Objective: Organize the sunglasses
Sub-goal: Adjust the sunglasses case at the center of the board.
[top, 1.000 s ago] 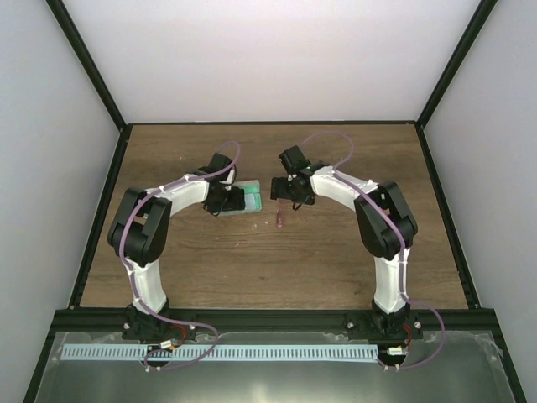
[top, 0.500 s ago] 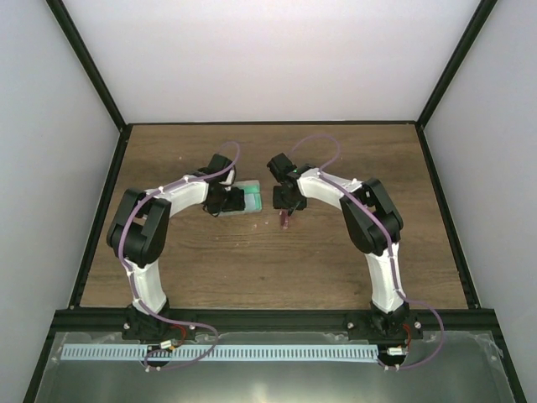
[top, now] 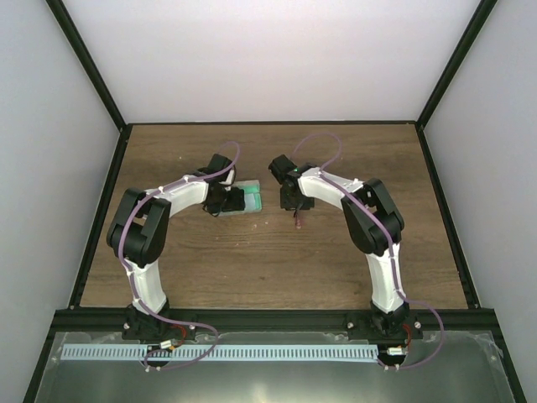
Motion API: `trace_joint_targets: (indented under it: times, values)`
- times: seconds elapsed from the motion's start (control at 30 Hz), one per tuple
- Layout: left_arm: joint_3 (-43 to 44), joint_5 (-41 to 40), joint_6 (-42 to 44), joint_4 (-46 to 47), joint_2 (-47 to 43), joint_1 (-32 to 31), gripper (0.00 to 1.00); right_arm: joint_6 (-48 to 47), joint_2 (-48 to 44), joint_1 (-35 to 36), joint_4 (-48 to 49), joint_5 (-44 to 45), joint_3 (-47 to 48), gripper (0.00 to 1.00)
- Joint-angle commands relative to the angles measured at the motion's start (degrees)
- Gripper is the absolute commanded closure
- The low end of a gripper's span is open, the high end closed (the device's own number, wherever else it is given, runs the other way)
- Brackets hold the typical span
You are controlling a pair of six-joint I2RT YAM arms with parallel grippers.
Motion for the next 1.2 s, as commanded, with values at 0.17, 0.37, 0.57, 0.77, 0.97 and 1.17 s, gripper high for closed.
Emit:
trace_joint_targets:
  times: [0.17,0.37,0.57,0.77,0.97,1.17]
  values:
    - [-0.01,2.10,0.16,0.69,-0.88,-0.11,0.27,2.68,-2.33,0.29,-17.34,28.14,0.14,0.76]
    - [-0.02,2.61,0.14,0.70,-0.53,-0.11,0.27,8.39,2.21,0.29,-27.35,38.48,2.08,0.66]
    - [0.12,2.54,0.22,0.34,-0.23,-0.06,0.27,8.70,5.38,1.64,-25.96,36.51,1.60,0.66]
    - [0.27,2.47,0.48,0.04,0.03,-0.10,0.27,8.86,6.19,3.75,-24.42,32.61,3.10,0.61]
    - [0.08,2.67,0.57,0.07,0.03,-0.11,0.27,2.04,-3.25,3.73,-14.28,25.36,-0.71,0.38]
    - [0.06,2.98,0.65,0.07,0.13,-0.11,0.27,-6.87,-15.82,1.36,3.95,16.45,-13.84,0.32]
